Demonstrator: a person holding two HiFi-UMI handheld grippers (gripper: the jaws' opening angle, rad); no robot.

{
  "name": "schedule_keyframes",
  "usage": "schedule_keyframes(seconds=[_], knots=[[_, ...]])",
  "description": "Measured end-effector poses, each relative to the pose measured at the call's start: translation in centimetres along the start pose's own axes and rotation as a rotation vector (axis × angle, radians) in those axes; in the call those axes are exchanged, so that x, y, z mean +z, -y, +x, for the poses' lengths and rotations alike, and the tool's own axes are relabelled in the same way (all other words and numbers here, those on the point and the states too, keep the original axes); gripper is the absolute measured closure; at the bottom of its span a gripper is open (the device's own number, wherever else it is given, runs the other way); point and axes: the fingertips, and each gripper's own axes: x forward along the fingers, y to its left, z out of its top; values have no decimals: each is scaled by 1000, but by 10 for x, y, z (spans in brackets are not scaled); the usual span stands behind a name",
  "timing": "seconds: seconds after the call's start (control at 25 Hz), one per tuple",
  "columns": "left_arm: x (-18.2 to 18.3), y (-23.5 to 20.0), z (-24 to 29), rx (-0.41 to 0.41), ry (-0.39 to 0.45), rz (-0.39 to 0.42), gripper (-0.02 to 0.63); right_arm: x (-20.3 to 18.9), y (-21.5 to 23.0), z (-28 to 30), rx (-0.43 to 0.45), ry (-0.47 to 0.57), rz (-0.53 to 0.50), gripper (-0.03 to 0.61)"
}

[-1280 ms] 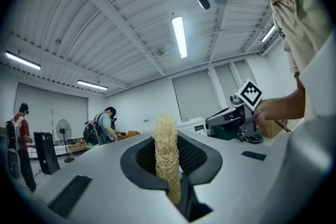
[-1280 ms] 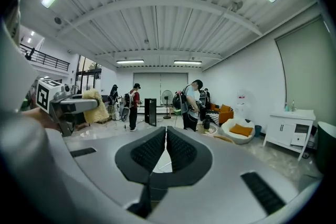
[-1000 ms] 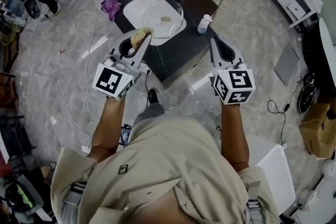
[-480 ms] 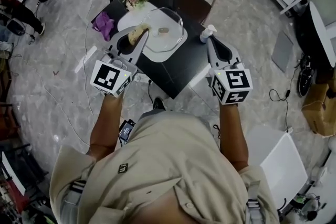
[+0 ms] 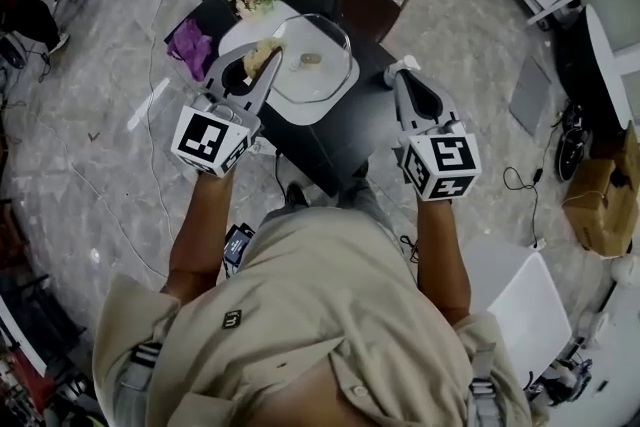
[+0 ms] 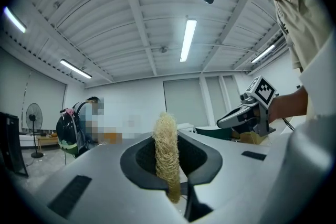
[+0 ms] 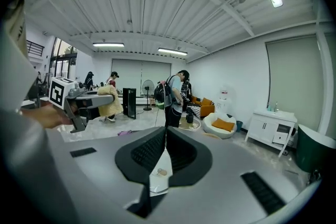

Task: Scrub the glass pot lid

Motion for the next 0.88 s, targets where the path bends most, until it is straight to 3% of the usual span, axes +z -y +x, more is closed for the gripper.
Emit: schedule_keyframes(seconds=[0.6, 0.88], knots=[[-55, -56, 35, 205, -142, -16, 565, -17, 27, 97, 190, -22, -12, 552], [-100, -65, 81, 219, -201, -50, 565, -31, 45, 126, 229, -44, 11, 552]])
